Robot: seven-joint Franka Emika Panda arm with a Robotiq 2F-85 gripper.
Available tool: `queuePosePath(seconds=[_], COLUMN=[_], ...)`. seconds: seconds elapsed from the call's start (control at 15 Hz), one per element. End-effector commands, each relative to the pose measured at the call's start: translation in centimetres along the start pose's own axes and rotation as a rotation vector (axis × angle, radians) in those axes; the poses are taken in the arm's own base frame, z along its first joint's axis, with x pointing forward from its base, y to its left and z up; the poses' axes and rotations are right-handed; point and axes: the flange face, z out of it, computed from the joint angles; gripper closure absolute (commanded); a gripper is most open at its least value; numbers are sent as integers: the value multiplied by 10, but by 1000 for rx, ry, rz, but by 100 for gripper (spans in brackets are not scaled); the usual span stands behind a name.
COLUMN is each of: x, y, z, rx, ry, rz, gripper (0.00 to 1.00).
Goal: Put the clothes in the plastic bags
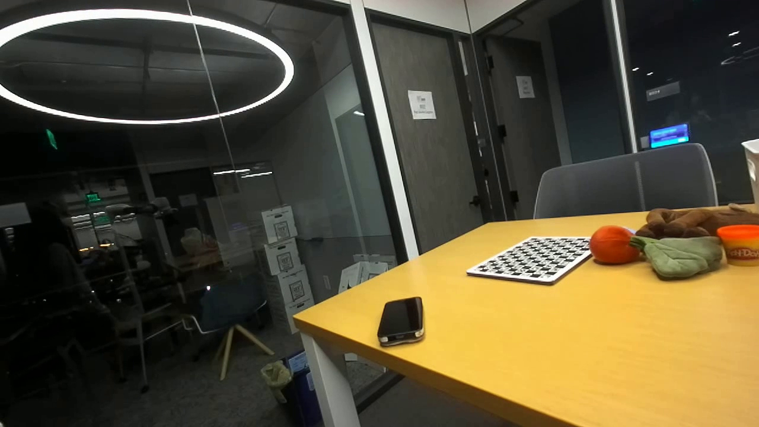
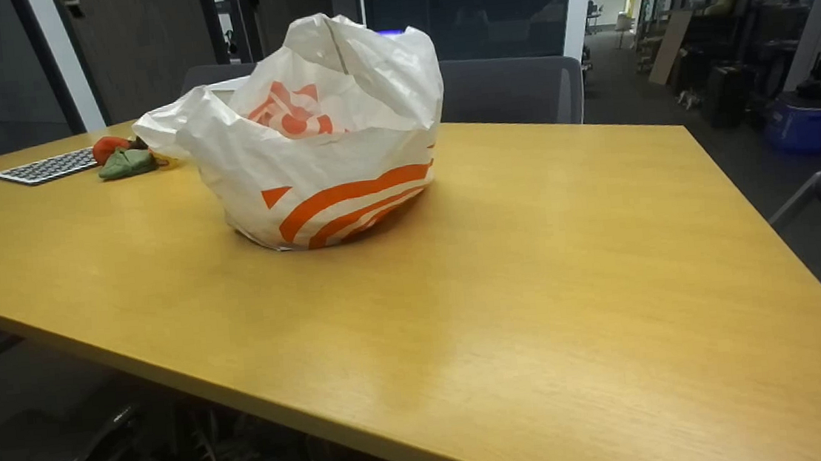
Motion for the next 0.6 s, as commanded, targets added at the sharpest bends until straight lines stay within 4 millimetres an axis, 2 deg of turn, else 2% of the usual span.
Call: queuePosePath(seconds=[0.0,0.4,0.47,0.53], x=[21,40,37,40], y=[-18,-47,-40,-44], z=[13,17,22,21], rx=[-31,-115,-77,-84], ry=[42,69,38,39], rz=[48,171,134,145], gripper=[0,0,0,0])
